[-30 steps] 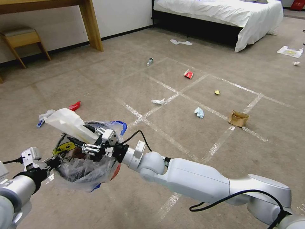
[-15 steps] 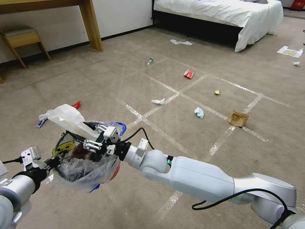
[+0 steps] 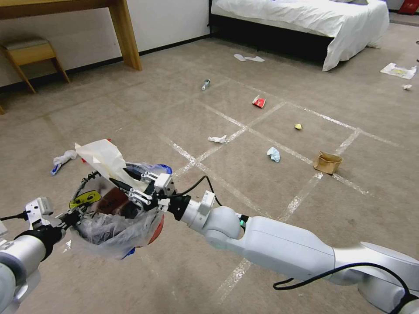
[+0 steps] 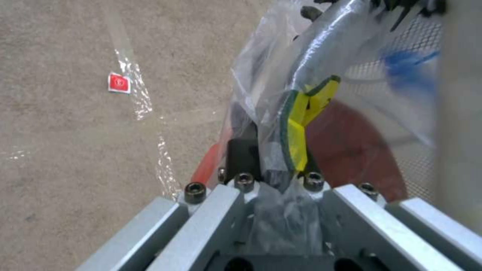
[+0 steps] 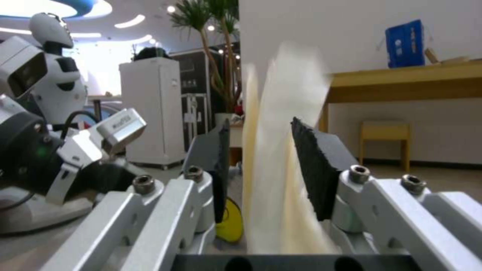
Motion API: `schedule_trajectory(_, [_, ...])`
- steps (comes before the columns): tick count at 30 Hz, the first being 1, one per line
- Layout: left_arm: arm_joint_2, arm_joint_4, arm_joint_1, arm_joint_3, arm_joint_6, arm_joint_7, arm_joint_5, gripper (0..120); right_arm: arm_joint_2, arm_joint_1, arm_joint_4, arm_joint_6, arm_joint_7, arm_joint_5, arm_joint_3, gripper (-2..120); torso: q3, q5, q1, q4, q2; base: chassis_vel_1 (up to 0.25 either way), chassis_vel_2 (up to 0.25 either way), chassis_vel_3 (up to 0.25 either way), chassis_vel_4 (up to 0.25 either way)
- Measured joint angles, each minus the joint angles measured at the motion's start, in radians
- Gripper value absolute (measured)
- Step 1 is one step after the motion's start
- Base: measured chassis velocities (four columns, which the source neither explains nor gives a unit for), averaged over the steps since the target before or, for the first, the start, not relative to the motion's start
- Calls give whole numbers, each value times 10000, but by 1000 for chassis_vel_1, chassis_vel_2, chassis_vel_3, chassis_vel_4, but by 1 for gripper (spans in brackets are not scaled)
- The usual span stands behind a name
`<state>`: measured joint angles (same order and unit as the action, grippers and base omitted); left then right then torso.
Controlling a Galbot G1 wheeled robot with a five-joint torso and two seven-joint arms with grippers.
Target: Pick up the trash bin and place the garbage on the floor into it.
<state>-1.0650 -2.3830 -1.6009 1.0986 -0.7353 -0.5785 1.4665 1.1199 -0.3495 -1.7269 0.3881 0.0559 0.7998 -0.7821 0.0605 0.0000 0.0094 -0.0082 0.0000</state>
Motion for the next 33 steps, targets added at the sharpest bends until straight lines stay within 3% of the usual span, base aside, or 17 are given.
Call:
schedule_trajectory(7, [19,107,92,-4,0,-27,24,0,-548,-343,-264,7,1,-169,33,28,-1,0,0,-1,0,0,0,0,0])
schedule_trajectory(23, [-29,13,48,34,0,-49,48,0,-317,-373,-397,25,-124,-286,-26,28,0,0,0,1,0,0,0,0,0])
schedule_trajectory(28, [-45,11,41,24,1,-49,47,0,-494,-381,-802,-106,-213,-108,441,28,0,0,0,1,1,0,0,0,0])
schedule_trajectory(33, [-51,9,66,-7,0,-48,3,0,-1108,-366,-1783,-533,-464,655,1993,30,0,0,0,0,1,0,0,0,0])
